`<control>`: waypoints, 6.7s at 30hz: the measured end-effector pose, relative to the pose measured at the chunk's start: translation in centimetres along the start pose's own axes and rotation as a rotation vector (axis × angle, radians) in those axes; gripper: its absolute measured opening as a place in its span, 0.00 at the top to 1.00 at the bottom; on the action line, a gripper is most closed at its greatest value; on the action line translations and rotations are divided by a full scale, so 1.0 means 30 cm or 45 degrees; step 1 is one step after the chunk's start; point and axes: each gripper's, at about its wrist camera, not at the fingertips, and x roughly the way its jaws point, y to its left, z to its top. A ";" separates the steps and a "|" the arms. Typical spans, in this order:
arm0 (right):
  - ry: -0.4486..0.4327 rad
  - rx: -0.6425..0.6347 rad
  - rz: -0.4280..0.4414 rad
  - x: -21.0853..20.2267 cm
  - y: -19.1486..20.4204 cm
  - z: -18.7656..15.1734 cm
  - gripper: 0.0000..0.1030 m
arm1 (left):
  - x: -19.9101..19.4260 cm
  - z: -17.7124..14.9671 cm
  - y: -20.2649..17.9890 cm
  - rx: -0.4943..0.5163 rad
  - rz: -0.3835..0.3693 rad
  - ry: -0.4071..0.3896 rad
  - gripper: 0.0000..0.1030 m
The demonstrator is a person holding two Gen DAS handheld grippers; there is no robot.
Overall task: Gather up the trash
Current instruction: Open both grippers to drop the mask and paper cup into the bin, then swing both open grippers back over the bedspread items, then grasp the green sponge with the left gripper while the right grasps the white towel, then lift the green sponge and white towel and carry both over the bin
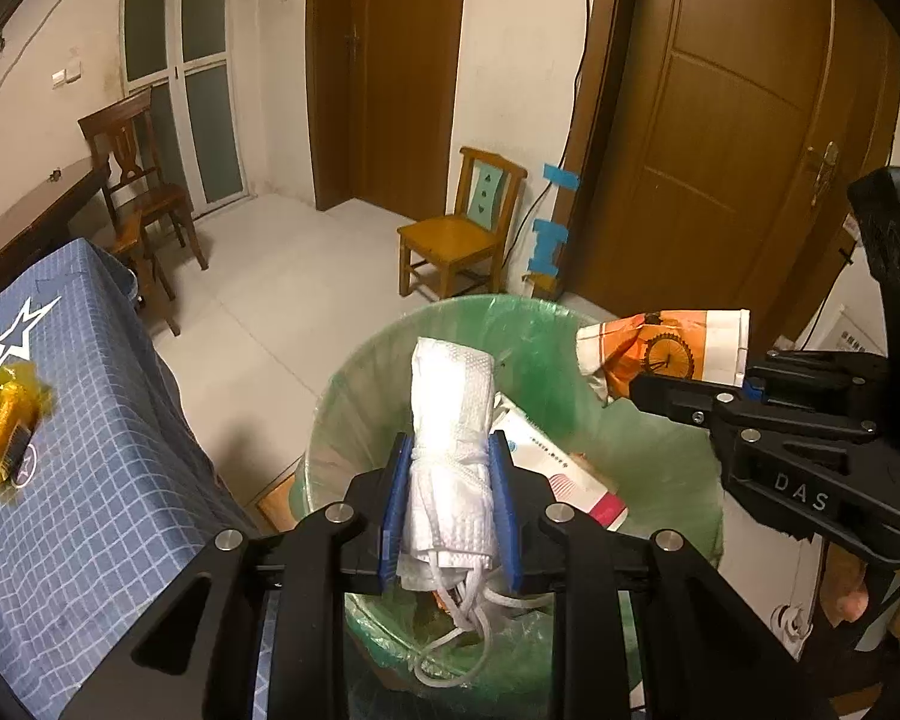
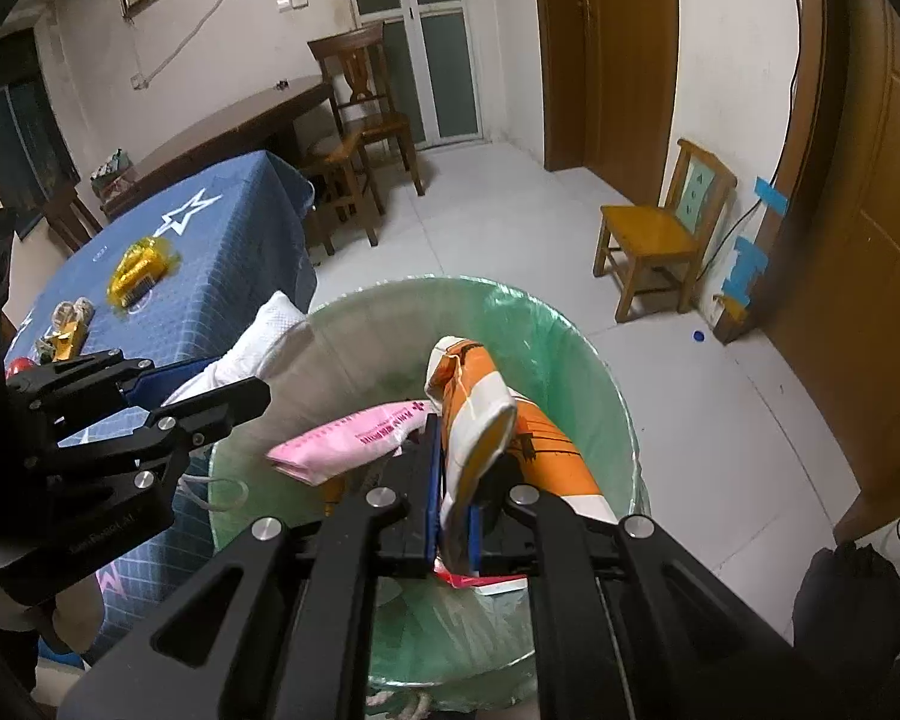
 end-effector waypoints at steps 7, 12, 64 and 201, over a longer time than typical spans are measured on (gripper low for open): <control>0.039 0.004 0.000 0.030 -0.022 -0.003 0.95 | 0.078 -0.001 0.003 0.015 0.004 0.050 0.74; 0.052 -0.001 -0.004 0.044 -0.033 -0.005 0.95 | 0.112 0.013 0.010 0.013 -0.001 0.071 0.74; -0.242 -0.202 0.287 -0.182 0.363 -0.026 0.31 | -0.390 -0.133 0.415 -0.051 0.157 -0.022 0.05; -0.552 -0.542 0.368 -0.148 1.162 0.089 0.65 | -1.091 -0.477 0.960 -0.413 0.641 -0.439 0.78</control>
